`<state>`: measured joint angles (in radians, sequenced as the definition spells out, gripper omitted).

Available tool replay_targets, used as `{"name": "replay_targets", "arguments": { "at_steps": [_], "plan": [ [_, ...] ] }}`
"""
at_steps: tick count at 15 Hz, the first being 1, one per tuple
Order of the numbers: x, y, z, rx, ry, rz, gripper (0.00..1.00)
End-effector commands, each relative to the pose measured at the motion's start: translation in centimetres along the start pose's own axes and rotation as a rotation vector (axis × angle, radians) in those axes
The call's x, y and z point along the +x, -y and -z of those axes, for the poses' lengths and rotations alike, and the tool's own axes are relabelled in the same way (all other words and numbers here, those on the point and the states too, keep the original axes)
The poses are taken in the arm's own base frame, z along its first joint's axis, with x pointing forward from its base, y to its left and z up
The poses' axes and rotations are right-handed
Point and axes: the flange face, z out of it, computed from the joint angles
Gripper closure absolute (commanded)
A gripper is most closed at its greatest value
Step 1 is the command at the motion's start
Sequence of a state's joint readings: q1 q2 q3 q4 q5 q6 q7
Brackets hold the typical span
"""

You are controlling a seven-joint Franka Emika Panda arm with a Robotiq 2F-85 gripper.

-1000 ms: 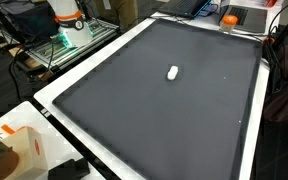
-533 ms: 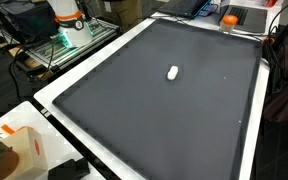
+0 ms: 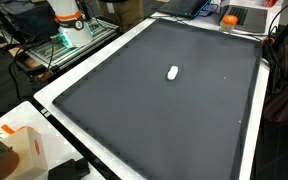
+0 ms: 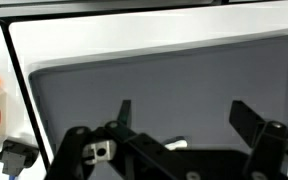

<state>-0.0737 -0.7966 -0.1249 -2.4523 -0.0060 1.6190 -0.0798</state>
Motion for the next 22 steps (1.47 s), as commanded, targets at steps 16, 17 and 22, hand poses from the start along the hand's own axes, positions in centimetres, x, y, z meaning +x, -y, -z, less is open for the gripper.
{"name": "replay_targets", "arguments": {
  "at_steps": [16, 17, 22],
  "plan": [
    [1.0, 6.1, -0.3, 0.14, -0.037, -0.041, 0.0],
    [1.1, 6.5, -0.3, 0.145, -0.035, -0.02, 0.0],
    [1.9, 7.1, -0.4, 0.162, -0.007, 0.041, 0.0]
  ]
}}
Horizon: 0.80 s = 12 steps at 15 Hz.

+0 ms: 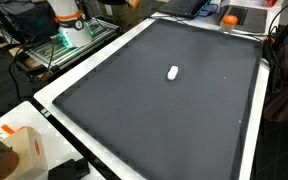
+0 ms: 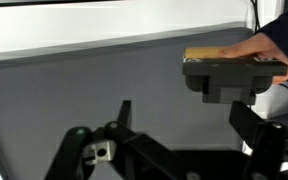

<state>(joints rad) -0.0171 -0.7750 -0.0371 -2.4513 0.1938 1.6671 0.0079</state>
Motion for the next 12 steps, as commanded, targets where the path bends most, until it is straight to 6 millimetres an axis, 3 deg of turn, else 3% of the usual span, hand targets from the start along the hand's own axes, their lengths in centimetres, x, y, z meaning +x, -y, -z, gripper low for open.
{"name": "replay_targets", "arguments": {
  "at_steps": [1, 12],
  "plan": [
    [0.86, 0.15, -0.12, 0.03, 0.016, 0.032, 0.0],
    [1.5, 0.18, -0.33, 0.029, 0.036, 0.026, 0.0]
  ]
}}
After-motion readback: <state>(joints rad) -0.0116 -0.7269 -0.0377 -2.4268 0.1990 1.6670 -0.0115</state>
